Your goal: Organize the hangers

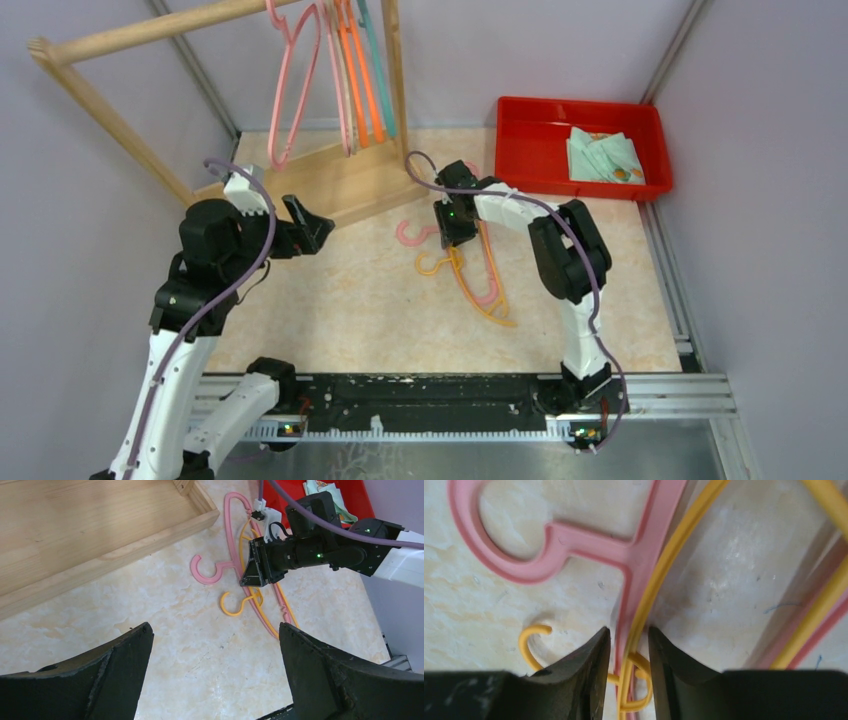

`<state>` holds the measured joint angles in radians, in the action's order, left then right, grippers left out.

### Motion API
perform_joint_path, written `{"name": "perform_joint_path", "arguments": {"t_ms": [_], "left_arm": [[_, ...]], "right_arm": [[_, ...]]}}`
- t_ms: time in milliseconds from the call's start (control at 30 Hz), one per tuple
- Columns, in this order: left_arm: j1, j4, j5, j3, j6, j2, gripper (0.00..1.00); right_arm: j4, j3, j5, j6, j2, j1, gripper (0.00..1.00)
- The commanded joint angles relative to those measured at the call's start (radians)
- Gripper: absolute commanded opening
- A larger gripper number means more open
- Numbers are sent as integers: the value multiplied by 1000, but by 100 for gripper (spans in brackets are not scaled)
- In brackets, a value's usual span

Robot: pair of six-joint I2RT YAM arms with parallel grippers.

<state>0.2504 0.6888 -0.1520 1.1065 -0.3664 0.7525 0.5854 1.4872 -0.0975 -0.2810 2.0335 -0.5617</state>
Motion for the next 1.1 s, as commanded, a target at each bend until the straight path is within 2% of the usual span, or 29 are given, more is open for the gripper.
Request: {"name": "perform_joint_path", "arguments": {"t_ms": [0, 67, 200, 233, 500, 600, 667, 767, 867, 1067], "left_arm": [[-5, -7, -22, -3, -9, -18, 100], [-5, -5, -28, -12, -14, -24, 100], [-5, -7, -52, -48, -23, -36, 100], [-5, -12, -54, -56, -22, -38, 100], [-5, -66, -92, -96, -34, -16, 100], [-5, -79, -101, -109, -34, -12, 100], [-5, -88, -102, -122, -32, -12, 100], [-5, -106, -105, -154, -35, -16, 100], [-5, -134, -113, -189, -41, -13, 100], [-5, -172, -114, -226, -26, 1, 100]], "right_arm": [[-35, 15, -11, -1, 28, -20, 32], [-45, -1, -8, -1, 24, -20, 25], [-43, -18, 2, 0, -2, -20, 3], [-45, -22, 5, 0, -13, -20, 0], [-67, -15, -21, 4, -69, -12, 0], [-23, 19, 33, 14, -80, -12, 37], [-25, 10, 85, 33, -116, -12, 47], [-2, 8, 149, 70, -169, -12, 53], [38, -6, 152, 87, -212, -13, 53], [56, -231, 116, 94, -414, -69, 51]]}}
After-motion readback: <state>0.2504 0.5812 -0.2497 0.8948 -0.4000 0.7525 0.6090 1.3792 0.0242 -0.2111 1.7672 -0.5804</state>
